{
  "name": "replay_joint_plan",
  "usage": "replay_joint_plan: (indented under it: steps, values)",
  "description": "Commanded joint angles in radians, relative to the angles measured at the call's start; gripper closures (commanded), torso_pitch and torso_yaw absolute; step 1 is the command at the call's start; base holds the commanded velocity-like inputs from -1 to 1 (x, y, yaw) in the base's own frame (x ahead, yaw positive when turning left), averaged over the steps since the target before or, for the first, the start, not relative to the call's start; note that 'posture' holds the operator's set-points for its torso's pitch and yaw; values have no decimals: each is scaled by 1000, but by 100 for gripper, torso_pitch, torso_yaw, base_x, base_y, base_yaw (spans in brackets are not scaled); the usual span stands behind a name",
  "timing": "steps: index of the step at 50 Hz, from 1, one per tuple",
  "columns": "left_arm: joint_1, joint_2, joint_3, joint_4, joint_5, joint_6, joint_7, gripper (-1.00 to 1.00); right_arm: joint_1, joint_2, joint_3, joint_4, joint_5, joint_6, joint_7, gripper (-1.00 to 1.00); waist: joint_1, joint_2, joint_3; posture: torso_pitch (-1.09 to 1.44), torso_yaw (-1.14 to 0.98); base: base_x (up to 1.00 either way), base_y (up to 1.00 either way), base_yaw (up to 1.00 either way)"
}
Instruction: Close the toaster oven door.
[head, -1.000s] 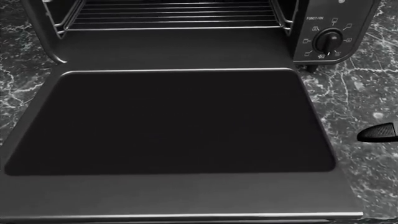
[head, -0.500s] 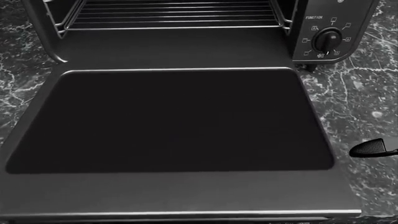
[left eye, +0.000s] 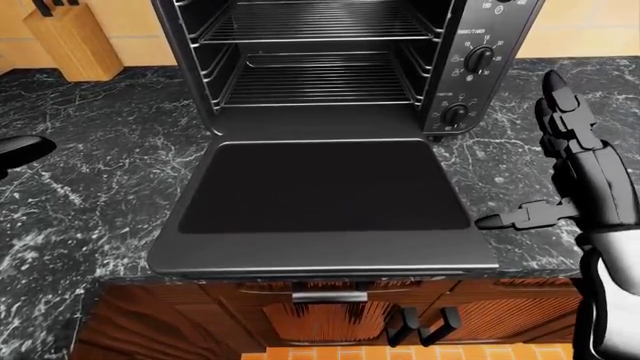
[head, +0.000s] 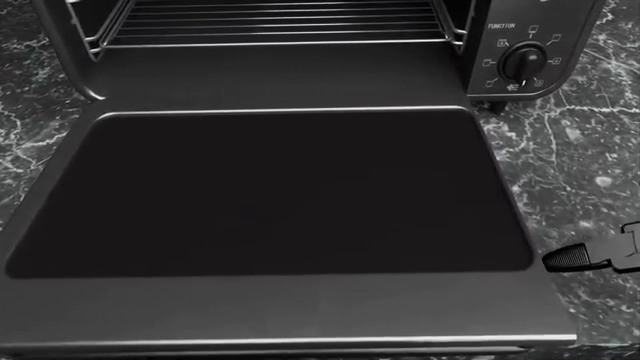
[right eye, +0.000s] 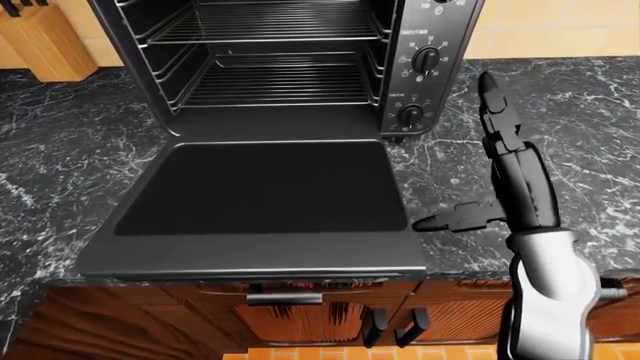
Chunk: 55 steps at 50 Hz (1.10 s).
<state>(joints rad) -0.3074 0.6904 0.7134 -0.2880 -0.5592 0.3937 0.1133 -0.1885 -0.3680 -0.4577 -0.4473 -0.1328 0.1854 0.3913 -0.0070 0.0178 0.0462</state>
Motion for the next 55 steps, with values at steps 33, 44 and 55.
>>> replay_joint_plan:
  steps: [33,44,55]
  values:
    - [-16,25,19,-25,-2,-30,-2,-100,22,75,64,-59,-43,-51,-22,-100,-2,7,-21,0,0,0,0,0]
    - [-13,26,23,-27,-6,-28,-1,-100,17,116,127,-72,-65,-40,-47,-100,-3,10,-22,0,0,0,0,0]
    - [-8,26,30,-28,-9,-30,-3,-100,41,168,177,-155,-64,20,-52,-100,-4,15,-24,0,0,0,0,0]
